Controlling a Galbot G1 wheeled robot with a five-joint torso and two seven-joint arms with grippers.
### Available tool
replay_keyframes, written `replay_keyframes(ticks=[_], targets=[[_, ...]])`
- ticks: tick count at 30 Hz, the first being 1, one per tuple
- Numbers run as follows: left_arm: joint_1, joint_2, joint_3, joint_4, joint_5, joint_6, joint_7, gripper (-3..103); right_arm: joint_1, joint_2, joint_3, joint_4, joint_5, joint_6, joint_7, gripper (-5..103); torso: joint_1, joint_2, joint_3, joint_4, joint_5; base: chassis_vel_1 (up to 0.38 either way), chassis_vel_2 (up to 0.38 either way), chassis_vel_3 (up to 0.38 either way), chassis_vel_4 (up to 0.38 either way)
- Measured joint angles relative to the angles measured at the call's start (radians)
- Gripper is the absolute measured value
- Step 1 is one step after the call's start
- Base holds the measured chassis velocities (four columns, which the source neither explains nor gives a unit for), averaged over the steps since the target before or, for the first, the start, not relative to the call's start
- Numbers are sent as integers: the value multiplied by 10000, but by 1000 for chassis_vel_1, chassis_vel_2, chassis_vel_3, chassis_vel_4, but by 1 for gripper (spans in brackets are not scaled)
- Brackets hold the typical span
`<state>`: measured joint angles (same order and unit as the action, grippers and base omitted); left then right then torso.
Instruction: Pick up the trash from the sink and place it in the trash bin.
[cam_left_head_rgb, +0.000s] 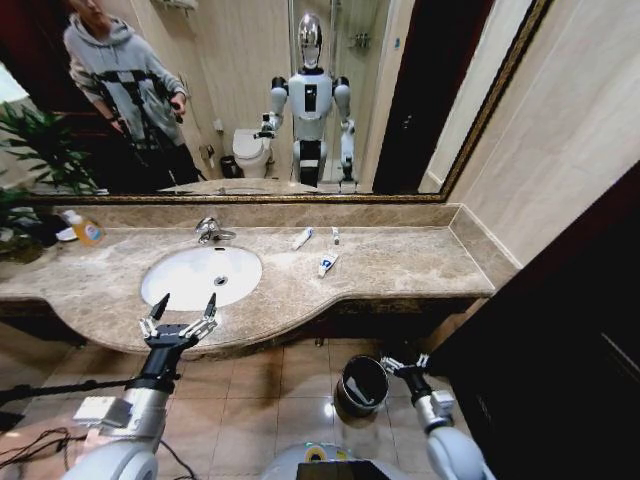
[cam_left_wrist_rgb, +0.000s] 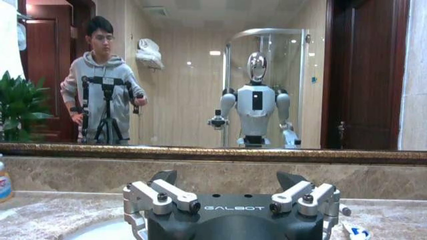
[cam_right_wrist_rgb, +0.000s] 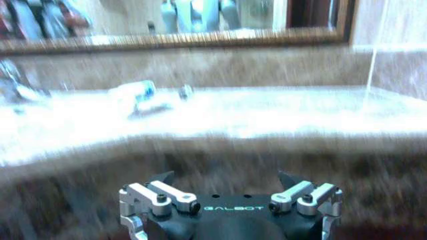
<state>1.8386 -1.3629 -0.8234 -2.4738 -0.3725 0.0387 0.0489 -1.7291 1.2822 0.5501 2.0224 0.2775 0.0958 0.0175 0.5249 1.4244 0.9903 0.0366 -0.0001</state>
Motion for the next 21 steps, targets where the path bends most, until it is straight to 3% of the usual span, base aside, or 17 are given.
replay_keyframes(ticks=[3, 5, 7, 11, 15, 21], targets=[[0, 0, 0, 0, 0, 0, 0, 100, 39, -26, -26, 494, 6, -198, 63, 100, 0, 0, 0, 0, 1, 0, 0, 0, 0], [0, 1, 0, 0, 0, 0, -2, 100, 1199, -449, -593, 1230, 280, -1291, 334, 100, 1, -1, 1, 2, 2, 0, 0, 0, 0], [0, 0, 0, 0, 0, -1, -1, 100, 1889, -908, -898, 1229, 657, -1749, 393, 100, 3, -1, 2, 4, 2, 0, 0, 0, 0], [0, 0, 0, -1, 0, 0, -1, 100, 2509, -1309, -1252, 1000, 955, -2005, 396, 100, 3, -1, 2, 1, 1, 0, 0, 0, 0], [0, 1, 1, 0, 0, 0, -1, 100, 4081, -1719, -2247, -28, 1227, -1956, 348, 100, 3, -2, 2, 0, 1, 0, 0, 0, 0], [0, 1, 0, 0, 0, 0, -1, 100, 5708, -1760, -3219, -1061, 1371, -2021, 400, 100, 4, -3, 3, 3, 1, 0, 0, 0, 0]])
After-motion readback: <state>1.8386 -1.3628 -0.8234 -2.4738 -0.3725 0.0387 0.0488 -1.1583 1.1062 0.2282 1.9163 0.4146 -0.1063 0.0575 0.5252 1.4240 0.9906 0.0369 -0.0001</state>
